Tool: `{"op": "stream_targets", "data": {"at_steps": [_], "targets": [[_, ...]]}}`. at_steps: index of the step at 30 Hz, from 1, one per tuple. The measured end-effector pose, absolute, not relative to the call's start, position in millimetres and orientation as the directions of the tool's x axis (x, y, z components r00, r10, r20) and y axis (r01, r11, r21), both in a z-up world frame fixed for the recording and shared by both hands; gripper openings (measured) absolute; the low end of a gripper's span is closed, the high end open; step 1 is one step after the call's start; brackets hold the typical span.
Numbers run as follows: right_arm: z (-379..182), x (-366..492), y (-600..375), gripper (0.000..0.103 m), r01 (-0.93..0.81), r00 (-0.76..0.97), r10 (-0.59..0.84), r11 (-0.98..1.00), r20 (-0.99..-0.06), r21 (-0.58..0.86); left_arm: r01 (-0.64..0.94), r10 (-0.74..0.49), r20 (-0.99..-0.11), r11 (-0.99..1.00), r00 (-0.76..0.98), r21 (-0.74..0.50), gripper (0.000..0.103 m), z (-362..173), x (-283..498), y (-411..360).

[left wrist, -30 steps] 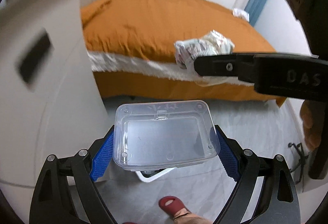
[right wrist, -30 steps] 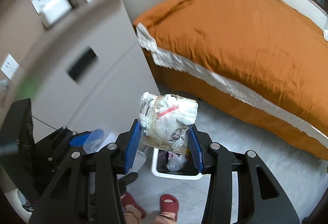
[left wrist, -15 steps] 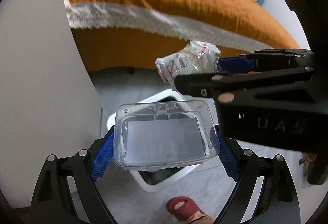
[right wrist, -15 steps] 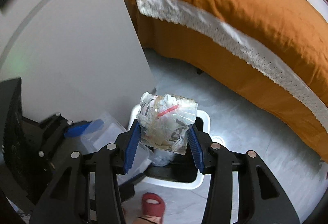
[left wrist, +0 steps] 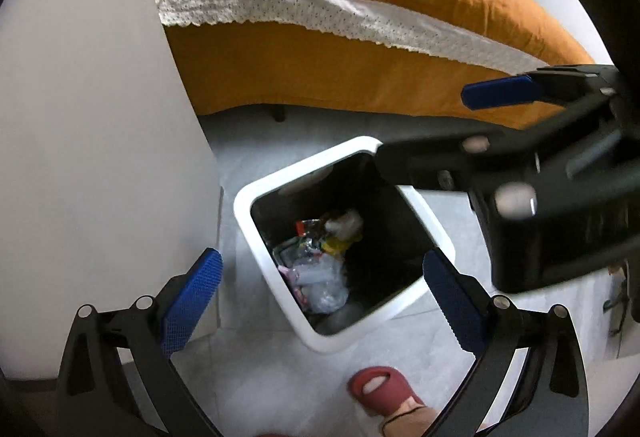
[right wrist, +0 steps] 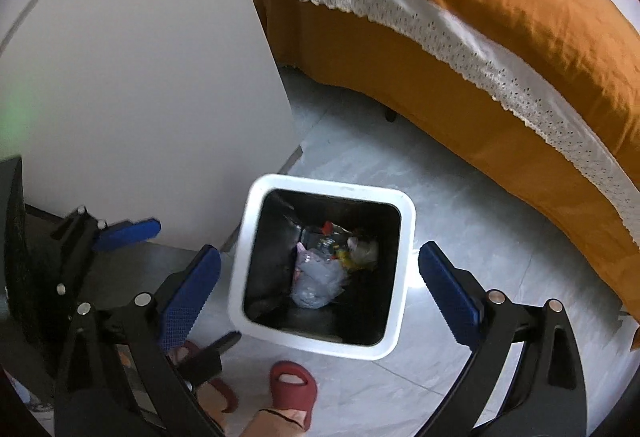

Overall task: Collect trash
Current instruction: 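Move both open tools back up toward the desk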

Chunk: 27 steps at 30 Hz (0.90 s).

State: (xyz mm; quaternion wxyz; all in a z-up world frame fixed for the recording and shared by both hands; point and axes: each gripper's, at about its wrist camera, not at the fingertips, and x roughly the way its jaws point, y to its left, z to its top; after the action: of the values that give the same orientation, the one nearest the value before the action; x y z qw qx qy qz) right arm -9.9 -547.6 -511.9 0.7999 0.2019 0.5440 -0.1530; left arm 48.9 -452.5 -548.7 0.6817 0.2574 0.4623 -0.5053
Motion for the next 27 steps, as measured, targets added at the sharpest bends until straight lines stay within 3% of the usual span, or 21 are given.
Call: {"op": "stream_targets", "data": {"at_steps": [13,27], "targets": [[-400,-17,-534,0.098,0.49,0.384,-0.069,0.861,-0.921,0.139,0.906,-0.531,-0.841,0.4,0.107,-0.136,0.098,-420,51,-428],[-245,-28,-515,0.098,0.436,0.567,-0.153,0.889,-0.809,0.137,0.859,-0.625,-0.745,0.492,0.233,-0.143,0.098,-269,47,-369]]}}
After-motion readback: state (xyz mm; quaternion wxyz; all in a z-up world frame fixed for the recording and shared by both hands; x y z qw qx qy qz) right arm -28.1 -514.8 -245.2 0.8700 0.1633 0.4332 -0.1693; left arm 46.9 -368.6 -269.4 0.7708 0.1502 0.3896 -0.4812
